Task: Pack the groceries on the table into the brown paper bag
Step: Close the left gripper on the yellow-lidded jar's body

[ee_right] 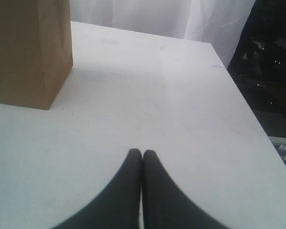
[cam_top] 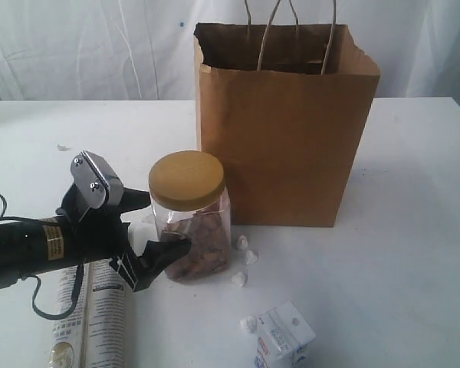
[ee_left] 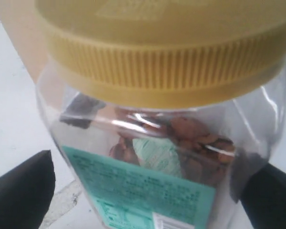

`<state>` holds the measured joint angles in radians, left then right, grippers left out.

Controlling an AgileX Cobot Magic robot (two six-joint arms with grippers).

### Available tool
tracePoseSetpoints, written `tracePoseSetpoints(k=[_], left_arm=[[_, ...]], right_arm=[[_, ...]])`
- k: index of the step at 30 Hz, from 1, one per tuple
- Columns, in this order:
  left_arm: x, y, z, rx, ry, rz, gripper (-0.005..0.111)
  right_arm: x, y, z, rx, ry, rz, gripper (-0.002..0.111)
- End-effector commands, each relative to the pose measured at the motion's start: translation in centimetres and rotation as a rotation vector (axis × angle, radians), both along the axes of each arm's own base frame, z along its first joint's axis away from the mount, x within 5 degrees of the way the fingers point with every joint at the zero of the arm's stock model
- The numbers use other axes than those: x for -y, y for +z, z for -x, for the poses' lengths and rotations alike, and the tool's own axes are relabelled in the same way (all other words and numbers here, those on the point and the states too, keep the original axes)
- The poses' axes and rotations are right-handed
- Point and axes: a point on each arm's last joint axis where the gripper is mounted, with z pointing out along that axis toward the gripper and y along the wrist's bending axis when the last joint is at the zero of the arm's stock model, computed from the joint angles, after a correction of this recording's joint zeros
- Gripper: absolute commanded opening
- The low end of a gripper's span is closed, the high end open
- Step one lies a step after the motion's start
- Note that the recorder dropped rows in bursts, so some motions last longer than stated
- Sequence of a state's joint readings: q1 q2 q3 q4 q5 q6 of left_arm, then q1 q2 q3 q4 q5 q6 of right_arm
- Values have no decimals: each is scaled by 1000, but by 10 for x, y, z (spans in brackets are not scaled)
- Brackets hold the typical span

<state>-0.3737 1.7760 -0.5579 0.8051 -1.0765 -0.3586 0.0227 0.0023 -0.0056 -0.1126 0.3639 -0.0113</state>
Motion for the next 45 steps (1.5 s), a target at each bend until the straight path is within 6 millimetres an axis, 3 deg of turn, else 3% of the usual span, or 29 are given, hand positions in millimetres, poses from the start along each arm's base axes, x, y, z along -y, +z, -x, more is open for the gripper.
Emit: tracePoseSetpoints(k=[1,7,15,21,37,45], left_arm=[[0,-4,1,109,-70,-140,105],[-1,3,-14,175,-83,-205,105],[20,5,-35,85,-289,-215,105],[30,17,-31,59,-438,-146,105],[28,13,-29,58,-451,-190,105],[30,8,-32,169,-480,-199,105]], right_arm=[[0,-1,0,10,1,0,0],[0,-1,0,10,1,0,0],[0,-1,0,10,-7,-30,0],[0,-1,0,10,-7,-30,0],[0,-1,0,10,-7,-30,0],[0,-1,0,10,-7,-30,0]])
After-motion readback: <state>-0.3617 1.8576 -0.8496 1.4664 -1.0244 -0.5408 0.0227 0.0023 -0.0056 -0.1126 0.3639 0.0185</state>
